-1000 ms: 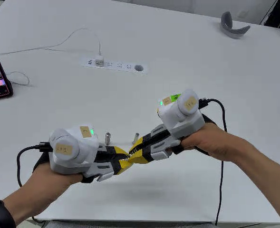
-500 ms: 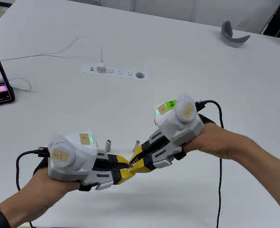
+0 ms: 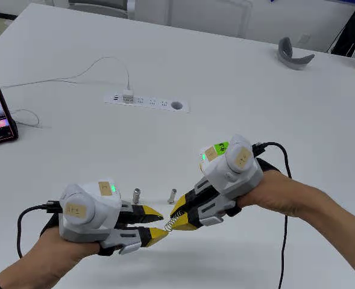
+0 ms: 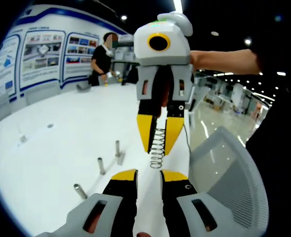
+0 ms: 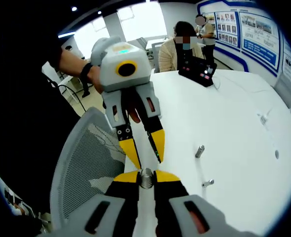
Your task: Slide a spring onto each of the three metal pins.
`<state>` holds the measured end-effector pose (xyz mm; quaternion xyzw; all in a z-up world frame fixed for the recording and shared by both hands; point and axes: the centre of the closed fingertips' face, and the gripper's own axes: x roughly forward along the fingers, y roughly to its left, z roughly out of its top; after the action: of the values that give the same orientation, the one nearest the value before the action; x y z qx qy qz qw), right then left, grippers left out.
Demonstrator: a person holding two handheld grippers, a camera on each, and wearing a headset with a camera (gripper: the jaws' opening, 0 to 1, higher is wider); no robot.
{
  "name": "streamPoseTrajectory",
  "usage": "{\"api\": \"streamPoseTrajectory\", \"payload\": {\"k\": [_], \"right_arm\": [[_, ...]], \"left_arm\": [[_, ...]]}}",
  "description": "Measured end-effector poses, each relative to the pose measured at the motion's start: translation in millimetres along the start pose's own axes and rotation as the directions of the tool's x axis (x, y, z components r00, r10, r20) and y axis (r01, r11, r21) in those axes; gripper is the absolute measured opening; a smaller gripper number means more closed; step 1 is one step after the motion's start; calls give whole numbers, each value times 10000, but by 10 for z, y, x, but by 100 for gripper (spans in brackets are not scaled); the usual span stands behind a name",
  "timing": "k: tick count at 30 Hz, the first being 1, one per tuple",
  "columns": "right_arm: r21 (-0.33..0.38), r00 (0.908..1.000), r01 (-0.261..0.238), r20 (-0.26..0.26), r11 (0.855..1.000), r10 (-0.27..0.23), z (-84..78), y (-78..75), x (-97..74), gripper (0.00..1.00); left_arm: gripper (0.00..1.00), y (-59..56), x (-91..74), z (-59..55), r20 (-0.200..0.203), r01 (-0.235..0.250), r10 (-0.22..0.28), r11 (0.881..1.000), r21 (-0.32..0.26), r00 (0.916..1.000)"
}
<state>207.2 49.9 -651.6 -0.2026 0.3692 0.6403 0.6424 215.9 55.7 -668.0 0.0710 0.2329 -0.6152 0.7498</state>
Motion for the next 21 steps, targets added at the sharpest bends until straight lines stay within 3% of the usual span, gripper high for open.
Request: {"api": "streamPoseTrajectory", "payload": {"k": [11, 21], "right_arm": [[326, 9996, 279, 42, 9991, -280, -148, -16, -41, 12], [650, 9960, 884, -199, 9940, -873, -271, -161, -57, 12]], "left_arm": [[21, 225, -254, -149, -4, -899, 900, 9944, -560, 9959], [28, 437, -430, -236, -98, -1790, 1788, 9796, -915, 9838]]}}
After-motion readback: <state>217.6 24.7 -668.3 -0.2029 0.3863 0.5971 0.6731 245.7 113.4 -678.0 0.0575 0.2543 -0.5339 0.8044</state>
